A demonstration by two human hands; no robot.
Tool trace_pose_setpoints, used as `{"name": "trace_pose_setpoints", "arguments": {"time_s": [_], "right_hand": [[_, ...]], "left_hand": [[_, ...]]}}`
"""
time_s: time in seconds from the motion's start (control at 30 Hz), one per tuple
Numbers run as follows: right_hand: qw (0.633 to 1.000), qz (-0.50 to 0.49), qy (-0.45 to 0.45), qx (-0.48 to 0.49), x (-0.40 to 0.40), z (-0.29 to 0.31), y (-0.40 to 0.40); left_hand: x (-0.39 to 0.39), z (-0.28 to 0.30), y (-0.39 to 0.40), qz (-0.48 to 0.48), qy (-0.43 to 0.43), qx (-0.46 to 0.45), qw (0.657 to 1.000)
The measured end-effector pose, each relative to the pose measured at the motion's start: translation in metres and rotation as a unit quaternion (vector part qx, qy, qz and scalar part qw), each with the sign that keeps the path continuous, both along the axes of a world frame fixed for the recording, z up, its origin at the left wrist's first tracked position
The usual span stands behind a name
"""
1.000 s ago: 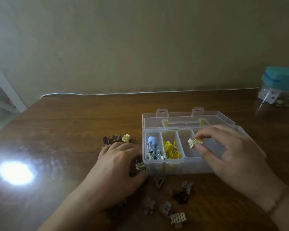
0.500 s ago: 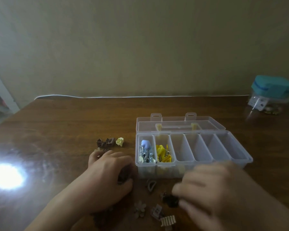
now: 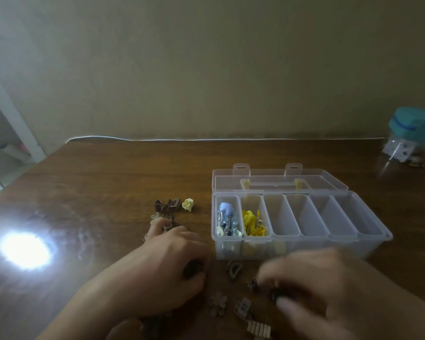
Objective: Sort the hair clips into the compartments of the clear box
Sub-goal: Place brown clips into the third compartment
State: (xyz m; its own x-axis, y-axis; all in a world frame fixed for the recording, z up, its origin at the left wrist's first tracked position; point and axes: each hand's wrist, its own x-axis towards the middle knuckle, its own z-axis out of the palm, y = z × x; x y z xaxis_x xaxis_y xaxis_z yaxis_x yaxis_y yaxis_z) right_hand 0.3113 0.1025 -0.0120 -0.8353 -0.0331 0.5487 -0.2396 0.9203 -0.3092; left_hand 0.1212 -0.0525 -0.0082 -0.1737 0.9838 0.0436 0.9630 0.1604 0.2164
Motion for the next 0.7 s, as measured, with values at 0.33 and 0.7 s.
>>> {"name": "trace_pose_setpoints", "arguments": {"time_s": [0.33, 0.7], "right_hand": [[0.966, -0.257, 0.023, -0.008, 0.007, 0.008, 0.041], [0.992, -0.117, -0.016, -0.037, 0.022, 0.029, 0.023]], "left_hand": [[0.0, 0.005, -0.001, -0.057, -0.006, 0.002, 0.998], [-0.012, 0.01, -0.006, -0.072, -0.075, -0.014, 0.994]]}}
